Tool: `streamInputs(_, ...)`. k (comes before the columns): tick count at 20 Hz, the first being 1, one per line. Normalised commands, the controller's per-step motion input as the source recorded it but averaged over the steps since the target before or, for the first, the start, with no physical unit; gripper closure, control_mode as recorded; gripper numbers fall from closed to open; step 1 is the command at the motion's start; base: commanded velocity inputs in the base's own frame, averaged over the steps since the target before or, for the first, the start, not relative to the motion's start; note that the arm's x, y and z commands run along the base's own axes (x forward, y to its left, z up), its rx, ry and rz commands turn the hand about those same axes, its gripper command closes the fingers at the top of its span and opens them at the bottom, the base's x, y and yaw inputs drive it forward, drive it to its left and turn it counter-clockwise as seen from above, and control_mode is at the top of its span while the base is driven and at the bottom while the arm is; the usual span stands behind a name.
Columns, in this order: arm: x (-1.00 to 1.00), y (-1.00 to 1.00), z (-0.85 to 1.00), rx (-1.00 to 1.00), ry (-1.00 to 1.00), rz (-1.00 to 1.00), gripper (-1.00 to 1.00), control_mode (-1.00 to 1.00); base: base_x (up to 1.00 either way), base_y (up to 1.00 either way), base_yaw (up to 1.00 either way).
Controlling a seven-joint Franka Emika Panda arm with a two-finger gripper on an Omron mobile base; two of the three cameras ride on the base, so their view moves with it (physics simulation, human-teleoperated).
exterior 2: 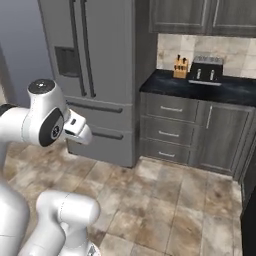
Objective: Clear the mugs and bowl far away from the sink.
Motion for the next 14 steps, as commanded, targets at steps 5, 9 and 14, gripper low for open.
streamInputs(5, 0.00, 0.00, 0.00, 0.00, 0.00, 0.00, -1.00, 1.00, 0.38, -0.28, -0.27)
streamInputs(9, 0.00, 0.00, 0.00, 0.00, 0.00, 0.00, -1.00, 1.00, 0.11, -0.27, -0.41)
streamInputs(14, 0.00, 0.00, 0.00, 0.00, 0.00, 0.00, -1.00, 1.00, 0.22, -0.20, -0.55)
